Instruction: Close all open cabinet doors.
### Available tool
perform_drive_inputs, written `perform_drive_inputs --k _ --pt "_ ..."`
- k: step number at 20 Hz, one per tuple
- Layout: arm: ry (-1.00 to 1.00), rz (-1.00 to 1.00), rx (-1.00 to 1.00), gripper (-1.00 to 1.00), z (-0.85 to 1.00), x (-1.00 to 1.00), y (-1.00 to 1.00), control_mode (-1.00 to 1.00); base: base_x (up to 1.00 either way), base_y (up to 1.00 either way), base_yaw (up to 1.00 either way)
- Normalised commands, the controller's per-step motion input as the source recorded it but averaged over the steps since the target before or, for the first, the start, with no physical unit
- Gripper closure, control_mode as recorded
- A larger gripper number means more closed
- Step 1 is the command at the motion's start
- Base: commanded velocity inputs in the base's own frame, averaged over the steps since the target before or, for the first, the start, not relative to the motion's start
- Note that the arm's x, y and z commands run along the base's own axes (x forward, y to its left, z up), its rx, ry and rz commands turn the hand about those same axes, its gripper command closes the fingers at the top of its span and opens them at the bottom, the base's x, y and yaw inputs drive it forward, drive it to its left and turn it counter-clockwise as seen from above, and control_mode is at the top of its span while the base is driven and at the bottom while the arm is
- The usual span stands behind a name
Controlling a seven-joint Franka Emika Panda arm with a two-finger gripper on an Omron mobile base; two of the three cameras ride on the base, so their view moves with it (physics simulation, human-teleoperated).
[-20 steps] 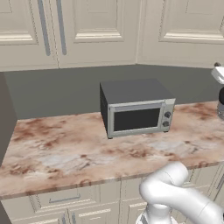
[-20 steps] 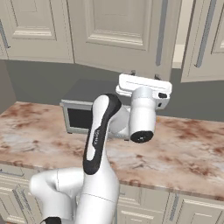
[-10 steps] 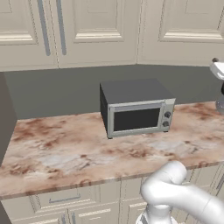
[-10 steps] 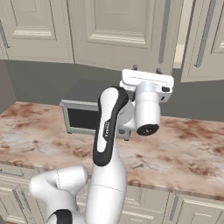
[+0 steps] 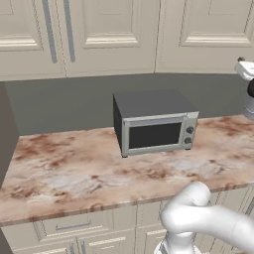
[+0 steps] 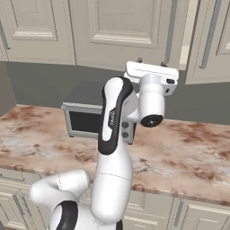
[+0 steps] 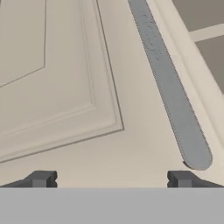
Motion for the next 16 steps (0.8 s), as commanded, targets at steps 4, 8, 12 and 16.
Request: perform_drive_inputs --k 4,8,12,16 --pt "0.07 0.0 0.0 -1.0 0.02 0.23 0.0 -1.0 0.0 0.0 0.0" --pt "0.1 0.01 0.0 -1.0 0.0 0.21 0.01 -1.0 0.0 0.0 0.0" --pt "0.08 0.01 0.0 -1.0 0.0 0.13 0.0 -1.0 0.0 0.0 0.0" --pt "0.03 0.03 0.0 -1.0 0.0 0.14 0.0 -1.0 0.0 0.0 0.0"
